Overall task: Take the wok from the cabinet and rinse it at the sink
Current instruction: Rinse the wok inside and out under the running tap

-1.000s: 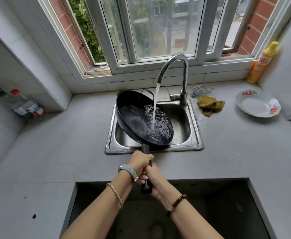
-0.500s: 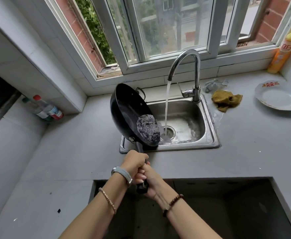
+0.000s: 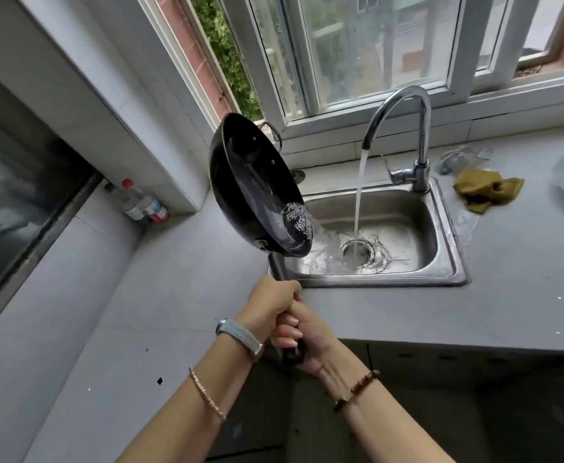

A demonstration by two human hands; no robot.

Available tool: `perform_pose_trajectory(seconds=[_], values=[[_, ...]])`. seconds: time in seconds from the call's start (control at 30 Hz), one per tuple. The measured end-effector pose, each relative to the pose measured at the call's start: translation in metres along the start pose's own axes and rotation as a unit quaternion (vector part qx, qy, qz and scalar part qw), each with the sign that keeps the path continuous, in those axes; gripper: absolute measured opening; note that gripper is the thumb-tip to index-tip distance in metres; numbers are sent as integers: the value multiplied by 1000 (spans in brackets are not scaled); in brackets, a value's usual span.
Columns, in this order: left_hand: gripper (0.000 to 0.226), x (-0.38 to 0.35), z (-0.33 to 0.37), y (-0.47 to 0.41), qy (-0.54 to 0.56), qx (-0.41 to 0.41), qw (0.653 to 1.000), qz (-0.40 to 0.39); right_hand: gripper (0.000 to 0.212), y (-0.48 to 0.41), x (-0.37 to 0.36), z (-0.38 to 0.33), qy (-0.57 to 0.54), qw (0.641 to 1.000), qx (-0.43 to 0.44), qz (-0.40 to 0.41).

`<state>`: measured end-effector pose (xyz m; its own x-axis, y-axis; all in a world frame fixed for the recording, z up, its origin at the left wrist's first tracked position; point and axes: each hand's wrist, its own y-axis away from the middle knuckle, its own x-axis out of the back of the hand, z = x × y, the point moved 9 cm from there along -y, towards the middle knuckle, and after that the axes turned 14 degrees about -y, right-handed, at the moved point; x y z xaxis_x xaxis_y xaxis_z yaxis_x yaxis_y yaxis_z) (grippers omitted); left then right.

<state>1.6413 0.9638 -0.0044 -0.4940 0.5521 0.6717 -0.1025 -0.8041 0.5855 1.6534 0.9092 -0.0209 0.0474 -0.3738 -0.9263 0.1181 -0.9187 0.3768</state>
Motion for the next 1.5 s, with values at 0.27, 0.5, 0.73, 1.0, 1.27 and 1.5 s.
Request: perform_pose_trajectory(seconds=[0.27, 0.5, 0.73, 1.0, 1.27, 1.5], values=[[7, 10, 7, 13, 15, -59, 997, 38, 60, 18, -12, 2, 18, 999, -5, -32], [23, 10, 10, 23, 2, -76, 995, 62, 45, 29, -18, 4, -3, 998, -12, -59], [23, 5, 14, 31, -1, -66, 996, 64, 52, 30, -11, 4, -39, 996, -20, -74], [29, 6, 18, 34, 4, -61, 996, 61, 56, 31, -22, 2, -58, 991, -30, -115], [31, 6, 18, 30, 0, -53, 996, 65, 53, 30, -23, 0, -47, 992, -33, -112], [22, 5, 13, 26, -6, -43, 997, 70, 48, 26, -12, -1, -54, 996, -38, -66]])
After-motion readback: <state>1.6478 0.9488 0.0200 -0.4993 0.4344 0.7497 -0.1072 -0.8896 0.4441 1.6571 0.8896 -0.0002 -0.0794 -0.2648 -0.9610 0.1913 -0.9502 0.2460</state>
